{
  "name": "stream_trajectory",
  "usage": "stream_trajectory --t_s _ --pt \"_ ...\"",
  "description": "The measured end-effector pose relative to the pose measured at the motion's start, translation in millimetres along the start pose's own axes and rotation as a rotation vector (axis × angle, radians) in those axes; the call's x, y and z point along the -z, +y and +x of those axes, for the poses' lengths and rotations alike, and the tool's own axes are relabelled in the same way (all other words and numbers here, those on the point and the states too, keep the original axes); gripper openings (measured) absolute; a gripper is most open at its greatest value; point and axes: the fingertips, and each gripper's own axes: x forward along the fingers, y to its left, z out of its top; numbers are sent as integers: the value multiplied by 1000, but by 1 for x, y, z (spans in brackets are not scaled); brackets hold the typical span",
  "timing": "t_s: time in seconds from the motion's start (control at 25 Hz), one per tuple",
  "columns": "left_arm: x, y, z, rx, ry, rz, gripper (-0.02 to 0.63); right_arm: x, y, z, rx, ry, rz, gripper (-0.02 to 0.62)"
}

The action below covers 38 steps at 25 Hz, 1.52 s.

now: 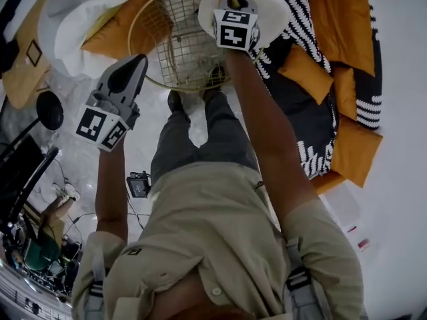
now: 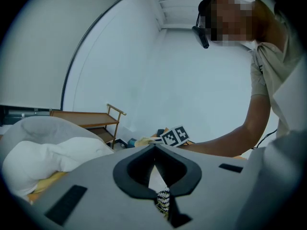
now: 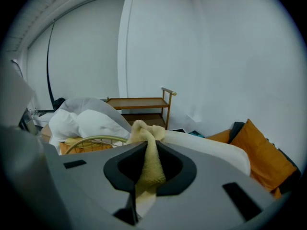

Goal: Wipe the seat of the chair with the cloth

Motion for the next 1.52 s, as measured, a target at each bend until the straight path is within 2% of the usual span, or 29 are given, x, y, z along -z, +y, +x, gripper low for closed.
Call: stream_trajectory --t_s 0.12,0.32,0.44,0.6,0.72,0.8,1.0,1.16,1.32,1.52 --pt "1 -5 8 17 0 -2 15 19 -57 -18 97 3 45 46" --pt "-2 -13 28 68 -3 1 15 69 -186 -84 336 48 157 46" --pt "-4 -17 37 90 -3 3 15 83 -207 -99 356 74 139 46" --pt "-3 -16 39 99 1 1 15 77 -188 -89 328 66 121 46" --pt "-3 -7 31 83 -4 -4 15 68 -155 -70 286 62 115 46" --pt "-1 3 22 64 -8 -13 15 63 -118 -49 228 67 94 46" --pt "11 30 -3 0 -1 -44 15 53 6 18 19 106 13 46" --pt "18 41 -16 -29 -3 -59 15 43 58 42 -59 117 -7 46" --pt "19 41 -11 -26 -3 -64 15 44 53 44 -56 106 -19 46" --pt "12 40 4 8 9 -52 15 54 3 29 25 122 36 46"
